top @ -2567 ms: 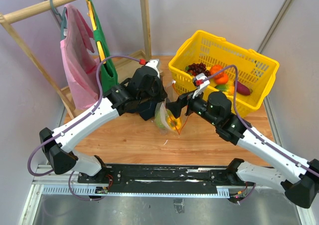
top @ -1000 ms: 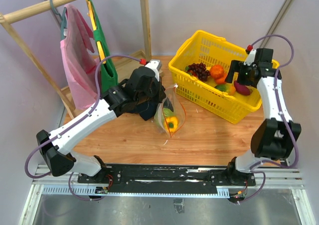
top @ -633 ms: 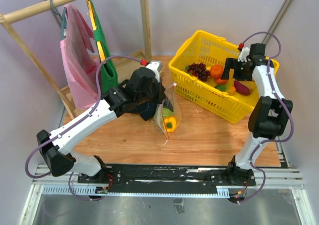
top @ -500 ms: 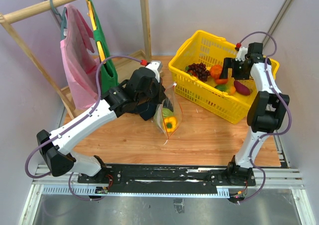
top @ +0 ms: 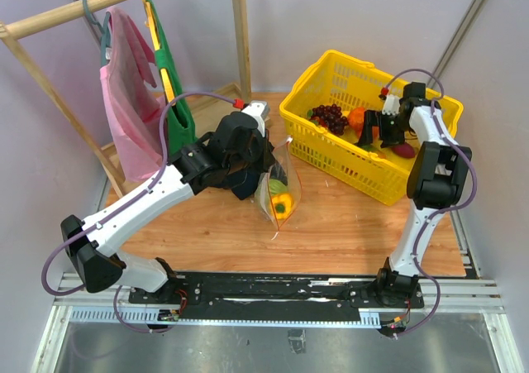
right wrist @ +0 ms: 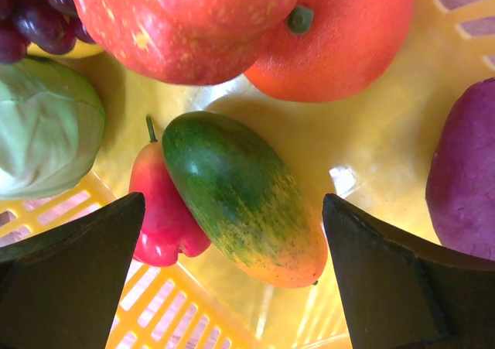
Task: Place the food in the zip-top bag and seal the zipper
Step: Pick up the fake fruit from the bin, then place the fake fruit in the zipper food storage bag.
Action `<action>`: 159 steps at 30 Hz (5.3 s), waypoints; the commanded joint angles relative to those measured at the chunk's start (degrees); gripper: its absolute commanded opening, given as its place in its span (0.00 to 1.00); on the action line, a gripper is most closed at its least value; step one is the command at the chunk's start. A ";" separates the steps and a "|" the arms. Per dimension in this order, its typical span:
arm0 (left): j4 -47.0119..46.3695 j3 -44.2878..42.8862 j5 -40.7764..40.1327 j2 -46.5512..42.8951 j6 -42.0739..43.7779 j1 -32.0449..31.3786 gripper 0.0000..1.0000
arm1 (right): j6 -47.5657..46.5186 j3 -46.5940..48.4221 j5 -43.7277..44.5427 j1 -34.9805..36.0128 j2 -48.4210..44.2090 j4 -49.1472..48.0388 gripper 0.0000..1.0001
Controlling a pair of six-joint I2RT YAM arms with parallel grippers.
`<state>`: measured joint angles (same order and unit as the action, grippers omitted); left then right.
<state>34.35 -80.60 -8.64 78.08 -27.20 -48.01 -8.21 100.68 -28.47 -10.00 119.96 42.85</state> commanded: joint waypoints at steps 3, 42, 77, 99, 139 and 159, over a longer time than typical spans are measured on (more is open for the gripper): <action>-0.94 0.22 0.64 -0.79 0.36 0.11 0.00 | -1.55 -4.73 1.52 -0.97 -3.41 0.48 0.99; -0.46 0.09 -0.06 -1.36 0.03 0.11 0.00 | 3.57 -6.93 9.79 0.08 -8.81 1.83 0.42; -1.08 -2.46 -2.85 1.35 -0.81 0.11 0.00 | 22.72 -6.52 14.04 14.25 -47.41 17.48 0.31; -1.69 -4.21 -4.63 2.69 -1.80 0.06 0.00 | 40.61 -7.82 13.55 52.32 -44.74 17.30 0.34; -3.36 0.32 -1.08 0.31 -2.24 -1.12 0.00 | 44.44 -12.30 15.37 50.27 -33.53 7.10 0.50; -1.39 3.06 -5.33 1.28 -6.53 0.08 0.00 | 40.85 -12.32 14.60 50.06 -33.15 4.00 0.86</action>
<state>33.54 -78.46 -13.85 79.96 -32.21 -48.31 34.02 88.49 -13.98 40.84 89.86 48.97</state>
